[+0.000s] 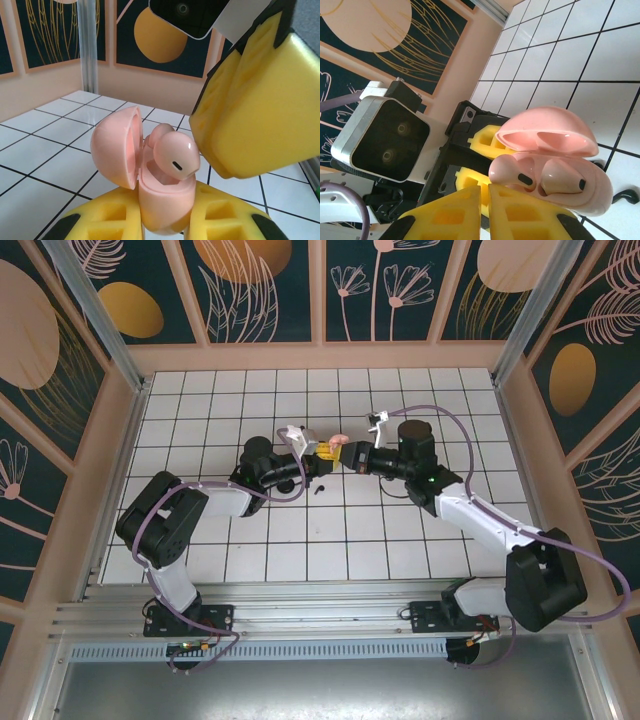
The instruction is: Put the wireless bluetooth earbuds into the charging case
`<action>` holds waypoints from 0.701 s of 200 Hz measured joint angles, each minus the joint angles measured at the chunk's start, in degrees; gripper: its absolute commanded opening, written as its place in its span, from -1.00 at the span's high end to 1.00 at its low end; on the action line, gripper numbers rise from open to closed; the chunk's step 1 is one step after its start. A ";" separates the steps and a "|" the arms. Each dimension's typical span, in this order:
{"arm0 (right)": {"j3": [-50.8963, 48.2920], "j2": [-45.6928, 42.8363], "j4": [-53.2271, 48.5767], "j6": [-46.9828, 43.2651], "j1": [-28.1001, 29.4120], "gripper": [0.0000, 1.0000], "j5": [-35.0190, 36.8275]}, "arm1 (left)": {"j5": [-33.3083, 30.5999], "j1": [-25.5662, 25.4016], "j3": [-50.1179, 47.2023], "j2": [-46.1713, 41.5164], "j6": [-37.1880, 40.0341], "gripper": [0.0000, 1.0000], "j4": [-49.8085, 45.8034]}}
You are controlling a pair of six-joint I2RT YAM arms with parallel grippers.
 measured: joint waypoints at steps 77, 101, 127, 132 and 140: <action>0.61 -0.02 0.02 -0.48 0.11 0.53 0.37 | 0.46 0.00 0.00 -0.31 1.31 0.92 -1.03; 0.72 -2.69 -2.47 -2.97 -0.09 0.30 1.20 | 1.38 0.00 0.00 -0.66 2.23 0.93 -2.05; 1.79 -6.80 -6.32 -6.82 -2.08 0.04 1.33 | 3.41 0.00 0.00 -1.22 3.13 0.92 -2.58; 2.03 -7.50 -6.88 -7.78 -2.73 -0.01 1.25 | 3.98 0.00 0.00 -1.29 3.26 0.92 -2.62; 2.29 -8.57 -7.76 -9.20 -3.85 -0.06 1.09 | 4.70 -0.02 0.00 -1.40 3.50 0.92 -2.80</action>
